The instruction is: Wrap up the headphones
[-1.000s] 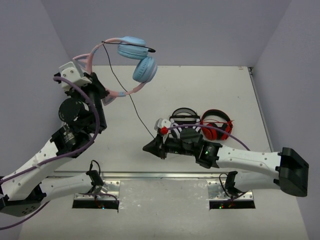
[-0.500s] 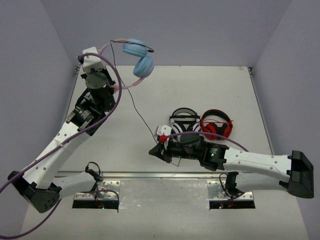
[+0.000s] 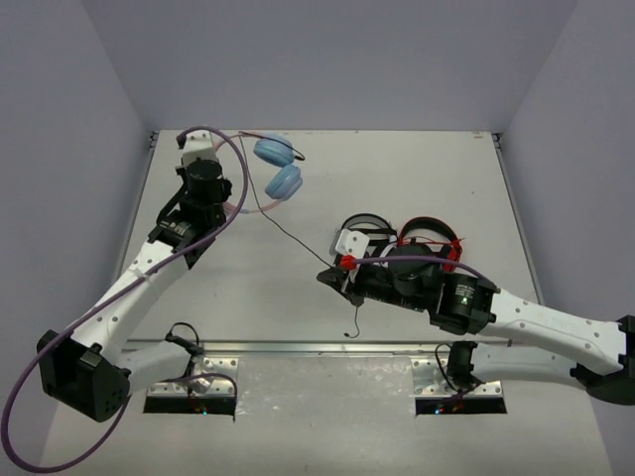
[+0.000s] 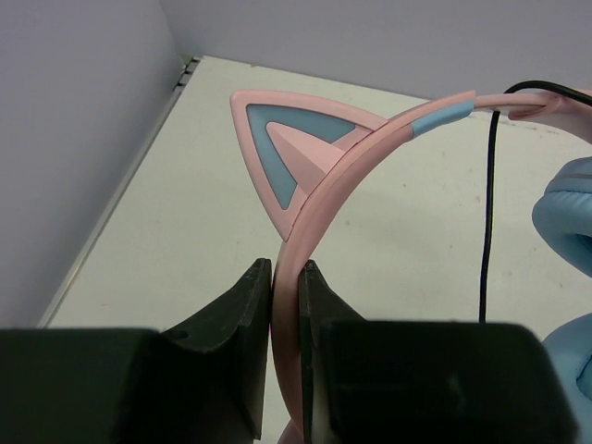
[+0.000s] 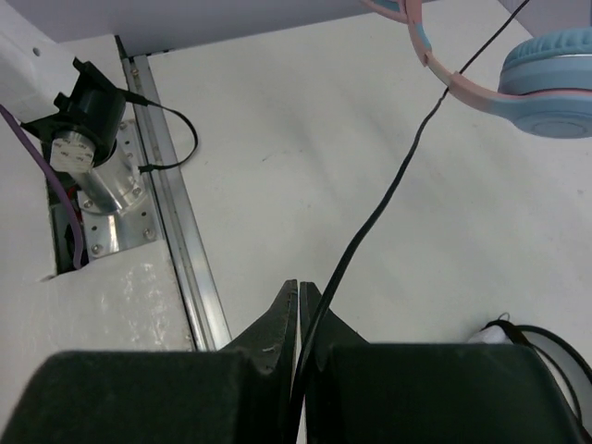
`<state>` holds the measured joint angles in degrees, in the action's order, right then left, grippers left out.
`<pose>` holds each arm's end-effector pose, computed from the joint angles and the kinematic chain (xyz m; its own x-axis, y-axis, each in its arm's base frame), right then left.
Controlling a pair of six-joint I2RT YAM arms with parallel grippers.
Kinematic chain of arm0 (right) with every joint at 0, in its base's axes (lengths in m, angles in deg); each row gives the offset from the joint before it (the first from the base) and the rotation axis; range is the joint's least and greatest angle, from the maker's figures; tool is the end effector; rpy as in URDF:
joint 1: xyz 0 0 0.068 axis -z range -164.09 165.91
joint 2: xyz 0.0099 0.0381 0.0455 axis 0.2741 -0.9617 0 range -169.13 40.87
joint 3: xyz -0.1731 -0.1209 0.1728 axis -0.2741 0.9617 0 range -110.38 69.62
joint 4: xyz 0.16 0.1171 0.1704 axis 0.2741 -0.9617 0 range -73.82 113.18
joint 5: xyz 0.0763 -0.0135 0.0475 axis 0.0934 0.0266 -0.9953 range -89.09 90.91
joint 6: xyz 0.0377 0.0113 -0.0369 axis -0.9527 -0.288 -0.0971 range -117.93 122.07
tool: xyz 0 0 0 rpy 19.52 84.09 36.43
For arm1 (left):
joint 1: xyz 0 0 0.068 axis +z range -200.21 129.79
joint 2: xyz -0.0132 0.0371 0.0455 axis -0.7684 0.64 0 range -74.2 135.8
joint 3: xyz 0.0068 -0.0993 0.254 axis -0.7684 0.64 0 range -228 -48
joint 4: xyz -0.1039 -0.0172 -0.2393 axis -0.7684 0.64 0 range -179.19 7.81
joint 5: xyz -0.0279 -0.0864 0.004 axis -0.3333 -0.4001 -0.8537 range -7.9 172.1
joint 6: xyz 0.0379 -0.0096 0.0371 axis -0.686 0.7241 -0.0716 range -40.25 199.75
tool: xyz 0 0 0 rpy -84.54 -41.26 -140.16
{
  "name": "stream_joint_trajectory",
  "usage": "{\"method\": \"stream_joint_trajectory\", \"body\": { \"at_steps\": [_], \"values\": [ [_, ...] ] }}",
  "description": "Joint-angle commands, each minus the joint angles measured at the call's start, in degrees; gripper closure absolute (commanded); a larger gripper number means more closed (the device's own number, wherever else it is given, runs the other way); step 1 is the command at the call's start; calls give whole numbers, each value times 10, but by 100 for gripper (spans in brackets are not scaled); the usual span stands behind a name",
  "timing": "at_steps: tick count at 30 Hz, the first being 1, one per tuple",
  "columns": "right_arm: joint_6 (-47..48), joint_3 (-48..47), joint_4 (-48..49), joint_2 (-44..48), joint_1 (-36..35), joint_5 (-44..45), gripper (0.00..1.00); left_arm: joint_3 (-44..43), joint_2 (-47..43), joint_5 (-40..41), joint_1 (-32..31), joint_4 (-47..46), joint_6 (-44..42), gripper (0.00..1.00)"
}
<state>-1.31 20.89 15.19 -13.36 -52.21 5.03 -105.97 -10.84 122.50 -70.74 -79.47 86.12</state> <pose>0.0851 0.2048 0.3384 -0.1398 -0.1904 -0.9717 -0.8928 0.4487 0.0405 0.2411 -0.0655 0.3599 -0.2072 -0.0127 -0.9782 -0.3442 0.9369 0.0607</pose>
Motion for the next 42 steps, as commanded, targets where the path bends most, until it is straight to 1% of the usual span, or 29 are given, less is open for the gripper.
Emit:
{"method": "stream_joint_trajectory", "body": {
  "at_steps": [1, 7, 10, 11, 12, 13, 15, 16, 17, 18, 19, 20, 21, 24, 27, 31, 36, 39, 40, 41, 42],
  "values": [
    [22, -51, -52, 11, -4, 7, 99, -22, 5, -27, 7, -70, 34, 100],
    [14, -121, -98, -24, -4, -27, 99, -16, 23, -14, 7, -50, 53, 100],
    [24, -173, -135, -58, -4, -33, 99, -15, 36, -19, 4, -43, 46, 100],
    [28, -210, -163, -70, -4, -35, 99, -15, 41, -24, -1, -43, 43, 100],
    [38, -231, -178, -96, -4, -37, 99, -11, 41, -31, -5, -46, 30, 100],
    [54, -273, -195, -111, -4, -39, 99, -7, 41, -38, -10, -61, 20, 100],
    [91, -314, -244, -151, -4, -39, 99, 1, 41, -59, -35, -79, -18, 100],
    [103, -353, -277, -162, -4, -31, 99, 4, 41, -72, -55, -85, -33, 100],
    [125, -369, -289, -172, -4, -19, 99, 11, 41, -77, -65, -87, -49, 100],
    [137, -385, -298, -187, -4, -3, 99, 15, 41, -82, -77, -87, -87, 100],
    [149, -408, -312, -193, -3, 12, 99, 17, 38, -93, -96, -107, -100, 100],
    [170, -419, -318, -197, -3, 39, 99, 22, 35, -107, -102, -107, -110, 100],
    [178, -433, -324, -202, -3, 54, 99, 27, 26, -149, -116, -108, -134, 100],
    [196, -443, -324, -196, 3, 85, 99, 54, 12, -175, -145, -125, -168, 100],
    [203, -436, -309, -171, 12, 104, 99, 64, -3, -213, -165, -117, -186, 100],
    [209, -396, -293, -120, 33, 118, 99, 95, -41, -279, -201, -134, -223, 100],
    [211, -359, -295, -91, 104, 110, 99, 104, -61, -329, -217, -126, -241, 100],
    [217, -349, -295, -92, 167, 103, 99, 98, -60, -384, -229, -102, -261, 99],
    [220, -348, -296, -97, 178, 102, 99, 95, -59, -396, -231, -98, -263, 100],
    [223, -346, -295, -100, 186, 102, 99, 93, -60, -423, -234, -75, -263, 100],
    [225, -344, -293, -104, 208, 101, 99, 89, -61, -433, -234, -70, -265, 100]
  ]
}}
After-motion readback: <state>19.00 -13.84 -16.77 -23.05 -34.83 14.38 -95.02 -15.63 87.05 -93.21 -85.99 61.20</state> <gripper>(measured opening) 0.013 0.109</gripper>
